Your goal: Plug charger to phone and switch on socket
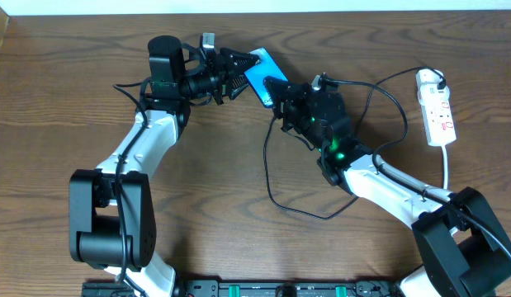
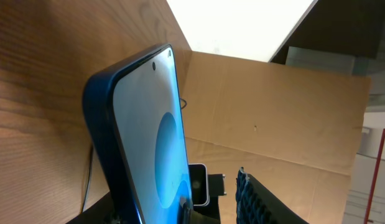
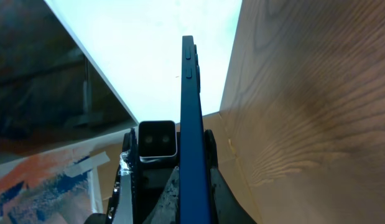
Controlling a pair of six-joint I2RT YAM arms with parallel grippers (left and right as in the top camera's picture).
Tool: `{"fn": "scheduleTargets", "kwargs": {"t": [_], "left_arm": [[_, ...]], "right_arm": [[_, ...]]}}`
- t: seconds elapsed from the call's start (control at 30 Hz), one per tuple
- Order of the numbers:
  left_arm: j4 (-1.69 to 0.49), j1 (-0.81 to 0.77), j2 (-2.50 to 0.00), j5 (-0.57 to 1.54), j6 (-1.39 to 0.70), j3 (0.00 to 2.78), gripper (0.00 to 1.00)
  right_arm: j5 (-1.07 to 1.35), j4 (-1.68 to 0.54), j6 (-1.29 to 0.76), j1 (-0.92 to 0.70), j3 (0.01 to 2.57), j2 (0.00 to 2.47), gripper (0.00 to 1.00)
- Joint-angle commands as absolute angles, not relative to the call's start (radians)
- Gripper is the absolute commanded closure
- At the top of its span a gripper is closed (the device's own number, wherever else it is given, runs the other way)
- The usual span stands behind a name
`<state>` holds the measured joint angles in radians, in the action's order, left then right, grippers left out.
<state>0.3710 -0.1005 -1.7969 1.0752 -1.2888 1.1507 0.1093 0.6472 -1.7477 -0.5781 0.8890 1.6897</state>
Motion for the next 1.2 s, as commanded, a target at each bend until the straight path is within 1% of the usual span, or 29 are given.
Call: {"fn": "scheduleTargets", "kwargs": {"t": [0.0, 0.17, 0.23, 0.33, 0.4, 0.53, 0.57, 0.6, 0.63, 0.67, 0.7, 0.8, 0.87, 0.9, 0.97, 1.03, 1.1, 1.13, 1.17], "left_arm": [[0.392, -0.101, -1.782, 1.084, -1.303, 1.163, 0.53], [0.41, -0.084, -1.782, 1.081, -1.291, 1.163, 0.54], [0.465, -0.084, -1.782, 1.081, -1.294, 1.163, 0.54], [0.506, -0.084, -1.782, 1.085, -1.312, 1.163, 0.56], [0.516, -0.084, -1.782, 1.085, -1.34, 1.163, 0.61], [0.519, -0.084, -1.782, 1.084, -1.368, 1.163, 0.79], [0.519, -0.084, -1.782, 1.084, -1.369, 1.163, 0.86], [0.519, -0.084, -1.782, 1.084, -1.375, 1.163, 0.9], [0.519, -0.084, -1.782, 1.081, -1.387, 1.163, 0.92], [0.519, -0.084, -1.782, 1.079, -1.399, 1.163, 0.92], [0.519, -0.084, -1.782, 1.071, -1.413, 1.163, 0.93], [0.519, -0.084, -1.782, 1.052, -1.428, 1.163, 0.92], [0.519, -0.084, -1.782, 1.039, -1.427, 1.163, 0.92], [0.519, -0.083, -1.782, 1.036, -1.427, 1.163, 0.93], [0.533, -0.078, -1.782, 1.036, -1.427, 1.163, 0.93], [0.538, -0.073, -1.782, 1.036, -1.427, 1.163, 0.93], [0.537, -0.066, -1.782, 1.041, -1.427, 1.163, 0.93], [0.537, -0.062, -1.782, 1.047, -1.427, 1.163, 0.93], [0.537, -0.058, -1.782, 1.053, -1.428, 1.163, 0.93]], "right_arm": [[0.243, 0.644, -1.774, -0.591, 0.907, 1.672, 0.99], [0.302, 0.691, -1.776, -0.582, 0.907, 1.672, 0.99], [0.302, 0.738, -1.776, -0.583, 0.907, 1.672, 0.98], [0.298, 0.734, -1.776, -0.584, 0.907, 1.672, 0.99], [0.294, 0.695, -1.776, -0.585, 0.907, 1.672, 0.98], [0.268, 0.645, -1.776, -0.587, 0.907, 1.672, 0.98], [0.264, 0.644, -1.776, -0.588, 0.907, 1.672, 0.98], [0.258, 0.644, -1.776, -0.588, 0.907, 1.672, 0.98], [0.252, 0.644, -1.776, -0.589, 0.907, 1.672, 0.98], [0.249, 0.644, -1.776, -0.589, 0.907, 1.672, 0.98], [0.249, 0.644, -1.776, -0.589, 0.907, 1.672, 0.96], [0.249, 0.644, -1.776, -0.589, 0.907, 1.672, 0.81], [0.249, 0.643, -1.775, -0.589, 0.907, 1.672, 0.65], [0.25, 0.642, -1.771, -0.588, 0.907, 1.672, 0.53], [0.253, 0.64, -1.739, -0.582, 0.907, 1.672, 0.48], [0.255, 0.64, -1.709, -0.571, 0.907, 1.672, 0.39], [0.269, 0.639, -1.69, -0.556, 0.907, 1.672, 0.2], [0.273, 0.638, -1.678, -0.547, 0.907, 1.672, 0.09], [0.276, 0.632, -1.66, -0.534, 0.907, 1.672, 0.01]]}}
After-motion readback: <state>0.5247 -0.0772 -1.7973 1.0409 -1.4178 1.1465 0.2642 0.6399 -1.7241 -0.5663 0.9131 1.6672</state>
